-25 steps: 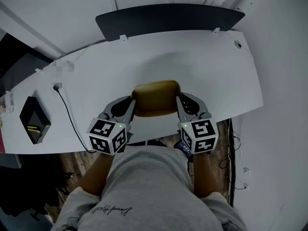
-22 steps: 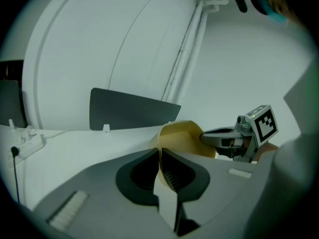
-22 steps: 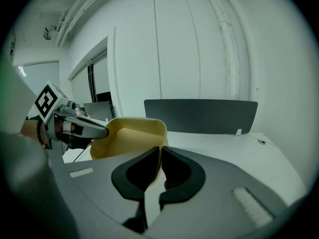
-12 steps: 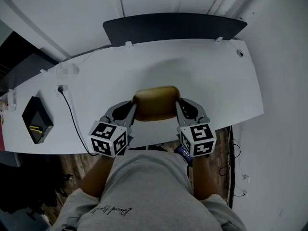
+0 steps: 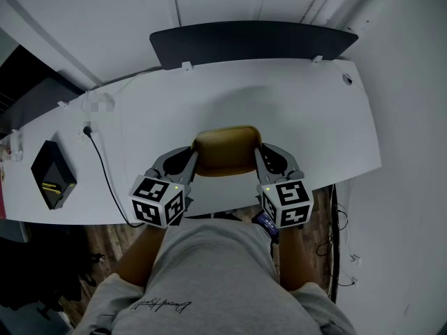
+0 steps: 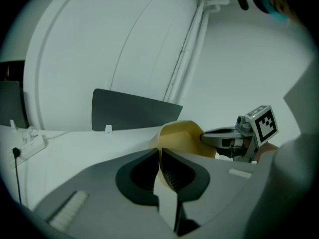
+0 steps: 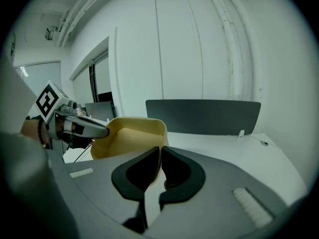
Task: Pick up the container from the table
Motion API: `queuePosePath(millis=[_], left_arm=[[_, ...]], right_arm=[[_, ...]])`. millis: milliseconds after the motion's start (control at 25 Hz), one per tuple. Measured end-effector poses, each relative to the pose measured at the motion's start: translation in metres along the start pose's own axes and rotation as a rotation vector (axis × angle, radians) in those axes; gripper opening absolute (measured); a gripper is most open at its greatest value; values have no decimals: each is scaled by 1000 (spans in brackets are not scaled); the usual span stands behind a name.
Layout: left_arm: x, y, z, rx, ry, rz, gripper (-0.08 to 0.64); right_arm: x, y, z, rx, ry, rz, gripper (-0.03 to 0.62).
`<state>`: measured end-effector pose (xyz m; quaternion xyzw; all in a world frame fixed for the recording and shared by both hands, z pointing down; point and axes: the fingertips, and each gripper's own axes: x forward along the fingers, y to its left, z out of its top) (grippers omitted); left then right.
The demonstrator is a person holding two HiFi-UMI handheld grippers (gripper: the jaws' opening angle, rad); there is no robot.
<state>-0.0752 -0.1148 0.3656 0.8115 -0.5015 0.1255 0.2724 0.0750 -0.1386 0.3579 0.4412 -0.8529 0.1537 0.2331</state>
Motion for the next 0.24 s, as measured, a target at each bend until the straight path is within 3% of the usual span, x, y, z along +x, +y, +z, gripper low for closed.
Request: queuePosePath(millis=[240], left_arm=[[2,-1,-1,-3,2,-2,22]], right_arm=[[0,-2,-1,1,-4,-4,32]])
